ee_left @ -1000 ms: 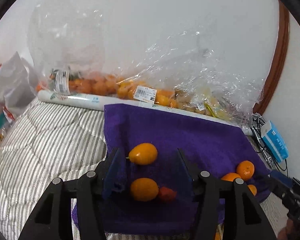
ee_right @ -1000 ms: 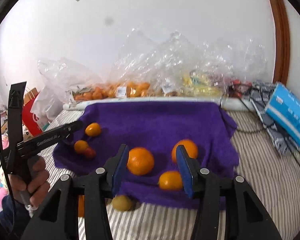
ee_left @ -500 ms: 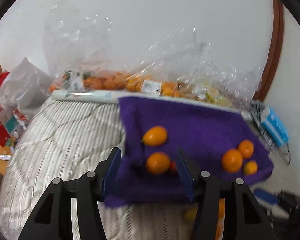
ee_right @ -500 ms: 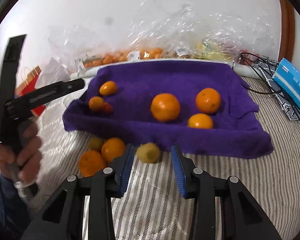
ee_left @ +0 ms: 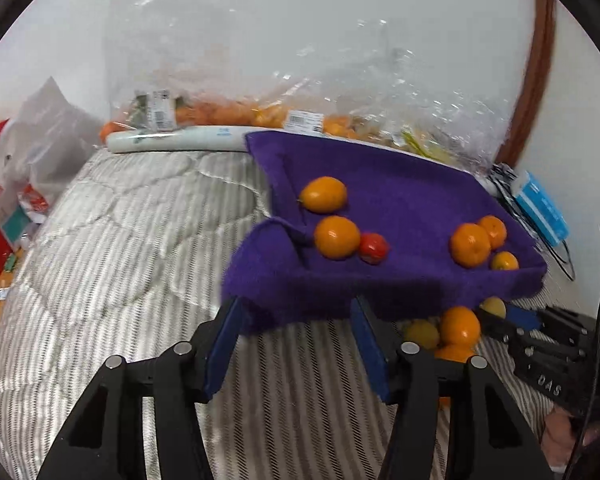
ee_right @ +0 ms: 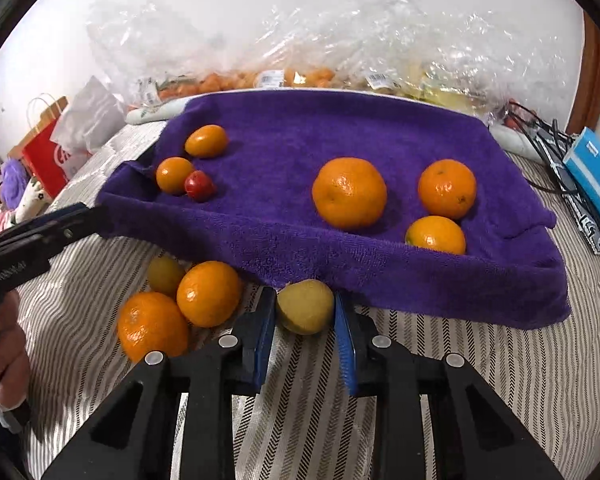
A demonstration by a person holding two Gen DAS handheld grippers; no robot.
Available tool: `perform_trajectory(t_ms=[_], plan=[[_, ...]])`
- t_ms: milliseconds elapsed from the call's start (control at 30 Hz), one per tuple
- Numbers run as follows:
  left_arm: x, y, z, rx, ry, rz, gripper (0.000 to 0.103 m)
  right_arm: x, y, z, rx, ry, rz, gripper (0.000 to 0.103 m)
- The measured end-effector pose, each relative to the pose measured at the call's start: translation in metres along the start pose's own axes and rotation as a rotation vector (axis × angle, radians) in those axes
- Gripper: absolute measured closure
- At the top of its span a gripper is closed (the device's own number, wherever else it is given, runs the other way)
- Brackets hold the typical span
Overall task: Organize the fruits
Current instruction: 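Grasp a small yellow-green fruit from the bed with the right tool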
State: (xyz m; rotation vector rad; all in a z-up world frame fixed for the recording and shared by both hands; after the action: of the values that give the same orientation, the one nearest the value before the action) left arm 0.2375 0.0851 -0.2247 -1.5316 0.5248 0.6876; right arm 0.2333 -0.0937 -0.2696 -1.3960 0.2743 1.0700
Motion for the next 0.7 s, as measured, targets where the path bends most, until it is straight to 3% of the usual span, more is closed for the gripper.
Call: perform_trajectory(t_ms=[167, 300, 500, 700], plan=[[-0.003, 0.006, -0.019, 0.027, 0.116, 0.017, 0.06, -0.02, 0.006, -0.016, -0.013, 0.053, -0.022, 0.074], [0.003, 0.011, -0.039, 0.056, 0.217, 0.091, 0.07, -0.039, 0.02, -0.04, 0.007, 0.086, -0.012, 0.074], [0.002, 0.019, -0.056, 0.101, 0.245, 0.106, 0.075, -0.061, 0.041, -0.063, 0.027, 0.123, -0.028, 0.074], [0.002, 0.024, -0.065, 0.094, 0.3, 0.141, 0.076, -0.068, 0.046, -0.062, 0.035, 0.099, -0.047, 0.074]])
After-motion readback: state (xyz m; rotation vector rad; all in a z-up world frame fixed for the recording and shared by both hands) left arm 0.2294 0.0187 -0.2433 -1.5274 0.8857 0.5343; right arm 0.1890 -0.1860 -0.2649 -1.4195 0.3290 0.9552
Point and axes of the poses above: each gripper's, at about its wrist camera, not at the fingertips, and x roughly the way its jaws point, z to its left, y to its underside, the point moved 8 cm from there along x, roughly the way its jaws point, and after that the axes turned 12 degrees about -y, right-handed, at the moved point
